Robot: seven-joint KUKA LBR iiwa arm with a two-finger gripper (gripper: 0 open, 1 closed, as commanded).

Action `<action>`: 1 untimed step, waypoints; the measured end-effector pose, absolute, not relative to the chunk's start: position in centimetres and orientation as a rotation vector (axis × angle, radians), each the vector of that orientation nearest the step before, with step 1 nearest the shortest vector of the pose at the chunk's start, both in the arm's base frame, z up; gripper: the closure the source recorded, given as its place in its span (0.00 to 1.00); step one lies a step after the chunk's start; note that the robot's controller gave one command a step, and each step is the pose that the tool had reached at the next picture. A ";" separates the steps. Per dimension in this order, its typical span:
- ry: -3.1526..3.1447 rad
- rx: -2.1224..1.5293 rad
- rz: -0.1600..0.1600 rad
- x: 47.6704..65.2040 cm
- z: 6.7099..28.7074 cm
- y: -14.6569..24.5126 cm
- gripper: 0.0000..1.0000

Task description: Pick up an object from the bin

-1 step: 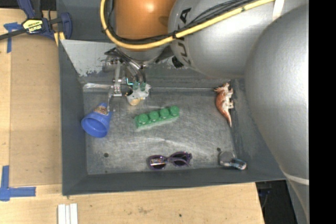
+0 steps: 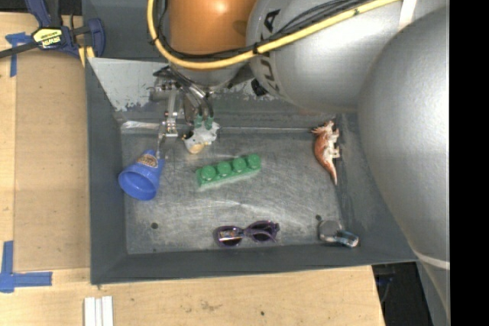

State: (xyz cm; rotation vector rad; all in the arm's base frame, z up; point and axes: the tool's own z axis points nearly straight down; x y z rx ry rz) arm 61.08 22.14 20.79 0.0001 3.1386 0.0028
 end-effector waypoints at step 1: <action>3.128 -0.226 0.002 59.3 15.0 22.9 0.00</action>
Offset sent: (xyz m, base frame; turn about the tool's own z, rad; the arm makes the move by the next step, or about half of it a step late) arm -0.0427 0.0204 -0.0624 -0.4915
